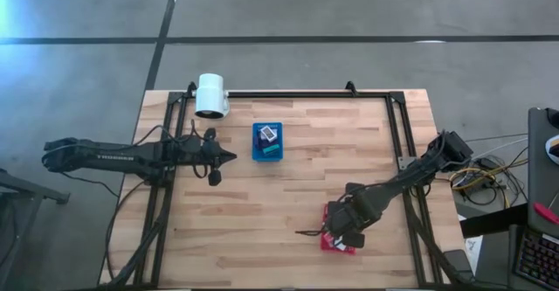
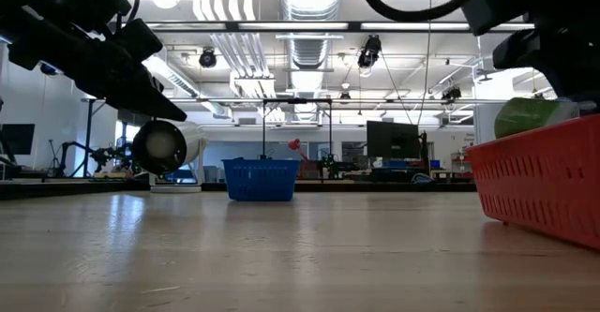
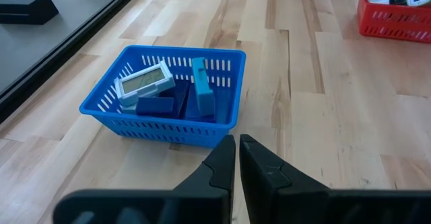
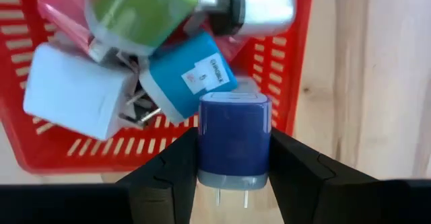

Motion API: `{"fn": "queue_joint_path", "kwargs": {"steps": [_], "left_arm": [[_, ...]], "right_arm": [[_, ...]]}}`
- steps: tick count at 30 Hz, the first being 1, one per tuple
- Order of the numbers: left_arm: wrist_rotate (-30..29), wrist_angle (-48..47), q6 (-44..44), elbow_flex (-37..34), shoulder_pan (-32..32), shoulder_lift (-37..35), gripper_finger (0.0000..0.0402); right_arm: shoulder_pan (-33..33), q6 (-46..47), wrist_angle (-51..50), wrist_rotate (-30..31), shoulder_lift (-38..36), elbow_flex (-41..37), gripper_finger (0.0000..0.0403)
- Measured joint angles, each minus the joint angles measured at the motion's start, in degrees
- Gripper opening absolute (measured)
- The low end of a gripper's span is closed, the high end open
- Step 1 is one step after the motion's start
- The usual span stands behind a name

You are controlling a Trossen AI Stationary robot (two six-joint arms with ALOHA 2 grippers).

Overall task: Pick & Place Office items
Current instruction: Put the purple charger adapter into the red bin, then return to Home Position

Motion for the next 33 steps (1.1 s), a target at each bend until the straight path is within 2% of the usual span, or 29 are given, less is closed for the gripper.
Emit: {"fn": "queue_joint_path", "kwargs": {"steps": [20,27,30,33], "left_arm": [[0.0,0.0,-0.02,0.0,0.0,0.04,0.0028],[0.0,0.0,-0.02,0.0,0.0,0.04,0.0028],[0.0,0.15,-0.02,0.0,0.0,0.04,0.0028],[-0.02,0.32,0.18,0.0,0.0,0.02,0.0028]], "right_arm": [[0.0,-1.73,0.79,-3.14,-0.11,-0.62,0.0213],[0.0,-1.27,-2.25,-3.79,-3.7,-0.27,0.022],[0.0,-1.57,-2.75,-2.28,-7.18,-0.06,0.0219],[0.0,-5.43,-1.7,3.99,-11.37,0.32,0.0219]]}}
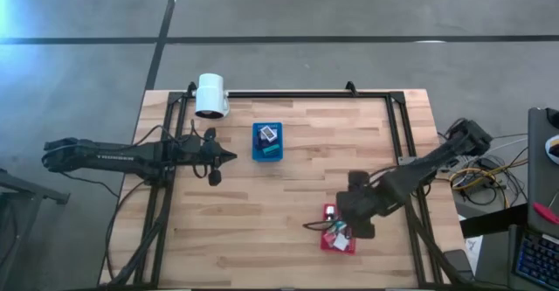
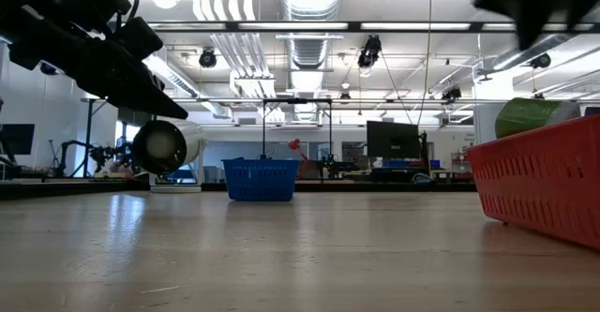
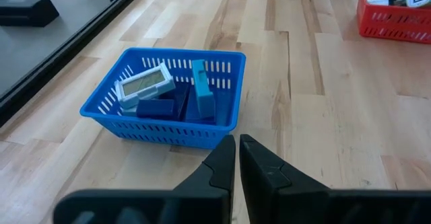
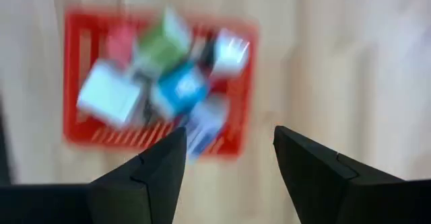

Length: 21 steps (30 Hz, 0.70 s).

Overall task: Pick & Place Office items
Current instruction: Return to Home Position

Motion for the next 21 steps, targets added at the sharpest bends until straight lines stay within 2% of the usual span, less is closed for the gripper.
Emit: {"fn": "queue_joint_path", "kwargs": {"steps": [4,7,11,13,15,17,21], "left_arm": [[-0.01,1.87,2.45,0.0,0.0,-0.57,0.0028],[-0.01,3.83,5.46,0.0,-0.02,-2.03,0.0028],[-0.01,4.7,10.85,0.07,-0.02,-5.52,0.0028],[-0.25,4.82,13.66,0.07,-0.02,-8.21,0.0028],[-0.62,5.08,15.58,0.07,0.02,-11.46,0.0028],[-0.62,5.74,16.92,0.09,0.02,-14.95,0.0028],[-0.63,5.97,17.18,0.11,0.29,-21.62,0.0019]], "right_arm": [[-0.11,-10.4,7.9,10.69,-6.91,-0.75,0.0219],[-1.67,-19.19,17.09,13.95,-12.66,-2.46,0.0209],[-4.64,-30.93,31.69,14.98,-20.89,-8.0,0.0171],[-6.47,-36.2,38.94,12.91,-25.31,-12.51,0.0145],[-9.48,-39.75,44.99,6.79,-29.48,-17.44,0.0117],[-13.25,-41.15,50.72,1.31,-33.24,-22.56,0.009],[-22.22,-42.31,58.76,-3.56,-40.13,-31.6,0.0042]]}}
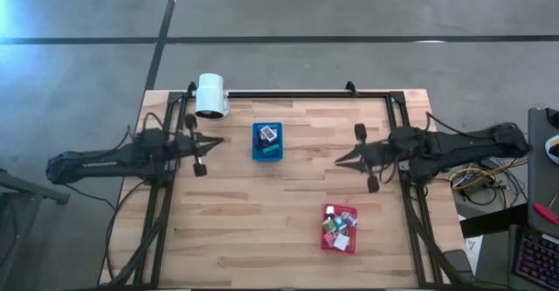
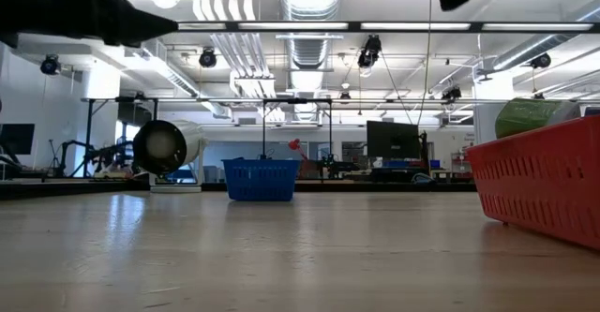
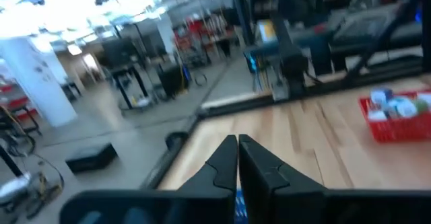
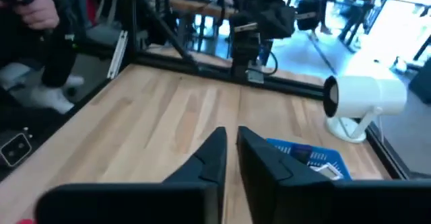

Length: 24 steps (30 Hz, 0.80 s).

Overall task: Pick & Place Office items
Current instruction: Return to Home Position

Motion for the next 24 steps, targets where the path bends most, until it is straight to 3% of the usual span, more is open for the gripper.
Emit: {"fn": "queue_joint_path", "kwargs": {"steps": [6,11,20,24], "left_arm": [[-1.83,-3.83,0.41,0.09,1.97,-6.2,0.0004],[-1.89,-10.92,-0.81,-0.07,2.15,-10.89,0.0005],[-1.01,-10.98,-5.59,-2.29,2.13,-19.41,0.0002],[-0.82,-6.67,-5.65,-5.59,2.13,-22.33,0.0001]], "right_arm": [[-16.81,1.9,9.94,-14.55,-8.03,-10.53,0.001],[-25.75,5.88,11.43,-16.04,-12.71,-15.9,0.0008],[-25.55,5.66,16.05,-16.02,-21.95,-22.65,0.0008],[-24.72,6.21,20.02,-16.02,-25.7,-26.53,0.0008]]}}
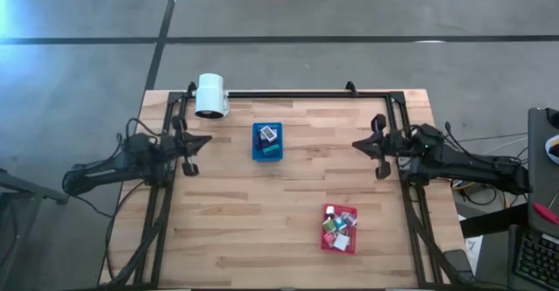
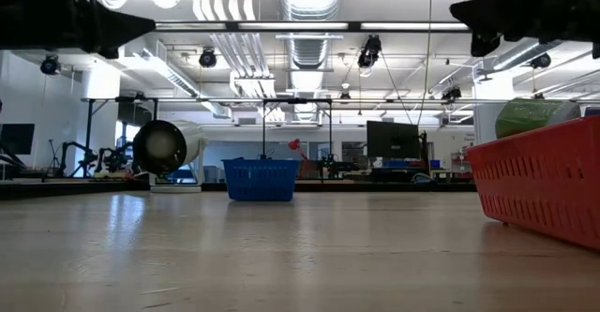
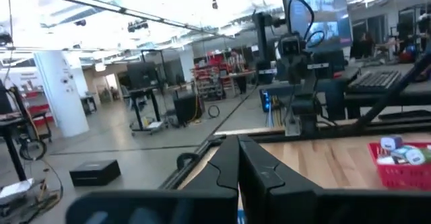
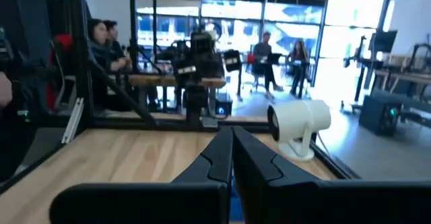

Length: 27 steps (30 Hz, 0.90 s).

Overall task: Pick & Place Office items
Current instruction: Return to Home Position

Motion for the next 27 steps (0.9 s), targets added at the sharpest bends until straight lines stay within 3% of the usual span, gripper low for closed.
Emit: {"fn": "queue_joint_path", "kwargs": {"steps": [4,11,16,27], "left_arm": [[1.4,4.46,-0.12,-2.46,0.0,0.52,0.0001],[5.79,4.88,-0.92,-4.75,-0.01,0.06,0.0001],[5.77,5.3,-0.94,-6.6,0.02,0.07,0.0001],[3.92,3.79,-3.26,-8.01,0.02,0.13,0.0004]], "right_arm": [[0.32,-0.09,5.65,0.14,-1.34,-4.24,0.0008],[0.3,-4.12,9.92,3.32,-2.84,-8.67,0.0008],[0.29,-4.75,16.16,6.84,-5.12,-12.31,0.0008],[0.25,-0.46,13.44,8.97,-5.73,-12.7,0.0008]]}}
